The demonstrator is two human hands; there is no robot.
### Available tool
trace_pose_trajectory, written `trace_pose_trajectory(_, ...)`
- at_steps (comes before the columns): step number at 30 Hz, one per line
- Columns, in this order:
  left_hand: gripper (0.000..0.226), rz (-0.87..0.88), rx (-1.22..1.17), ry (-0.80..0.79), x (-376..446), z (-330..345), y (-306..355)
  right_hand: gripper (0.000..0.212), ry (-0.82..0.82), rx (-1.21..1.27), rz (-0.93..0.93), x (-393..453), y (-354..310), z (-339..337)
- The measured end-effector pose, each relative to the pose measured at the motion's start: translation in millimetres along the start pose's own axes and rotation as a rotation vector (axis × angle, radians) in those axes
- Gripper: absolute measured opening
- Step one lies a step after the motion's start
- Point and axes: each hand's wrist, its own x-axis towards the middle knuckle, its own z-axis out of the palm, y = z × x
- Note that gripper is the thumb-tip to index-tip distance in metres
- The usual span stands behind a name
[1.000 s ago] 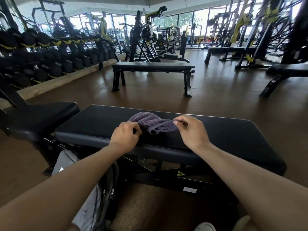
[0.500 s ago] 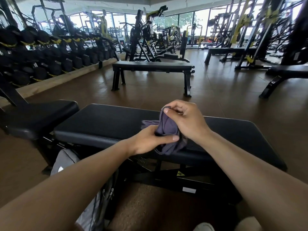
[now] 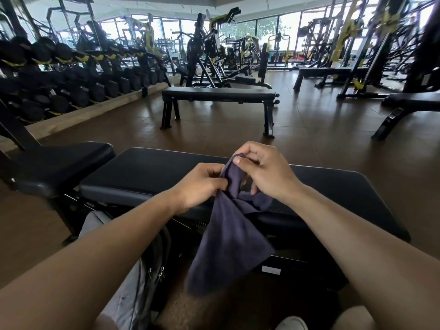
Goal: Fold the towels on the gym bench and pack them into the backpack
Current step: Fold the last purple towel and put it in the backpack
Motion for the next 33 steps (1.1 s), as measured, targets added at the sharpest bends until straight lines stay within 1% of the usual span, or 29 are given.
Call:
trace_pose_trajectory(2,0.045,0.055,0.122,0.056,0,-1,-2,0.015,-0.02,-0.013,-0.015,0,-4,3)
trace_pose_trajectory(5,0.046,0.078,0.314,0.102,0,0,-10,0.017,-0.011,0.047,-0.021,4,-8,8)
trace_pose_trajectory(8,0.048,0.015,0.39,0.161,1,-8,-23,0.022,0.056,0.189,-0.011,10,-10,5)
trace_pose_trajectory(11,0.037,-0.067,0.531,0.187,0,-28,-42,0.021,0.104,0.323,0.035,12,-12,-5)
trace_pose_trajectory(13,0.031,-0.137,0.607,0.196,-7,-43,-55,0.02,0.127,0.335,0.062,10,-9,-12)
trace_pose_trajectory(17,0.035,-0.251,0.591,0.281,-17,-60,-66,0.019,0.117,0.257,0.127,5,8,-22)
trace_pose_trajectory(20,0.039,-0.237,0.572,0.253,-19,-64,-67,0.015,0.16,0.161,0.159,5,21,-26)
trace_pose_trajectory(21,0.039,-0.229,0.568,0.267,-19,-65,-67,0.016,0.187,0.135,0.167,5,23,-27)
trace_pose_trajectory(22,0.037,-0.222,0.571,0.284,-19,-66,-66,0.017,0.235,0.122,0.17,6,26,-27)
trace_pose_trajectory(24,0.034,-0.243,0.635,0.316,-17,-67,-62,0.015,0.396,0.082,0.161,11,30,-31)
trace_pose_trajectory(27,0.03,-0.338,0.786,0.328,-21,-64,-59,0.008,0.665,0.028,0.146,15,31,-45)
trace_pose_trajectory(29,0.029,-0.379,0.836,0.334,-23,-67,-62,0.007,0.812,-0.027,0.138,13,37,-61)
trace_pose_trajectory(31,0.027,-0.392,0.875,0.326,-26,-73,-65,0.011,0.908,-0.126,0.182,3,51,-77)
trace_pose_trajectory(33,0.028,-0.397,0.917,0.352,-28,-81,-68,0.022,1.001,-0.277,0.295,-10,69,-96)
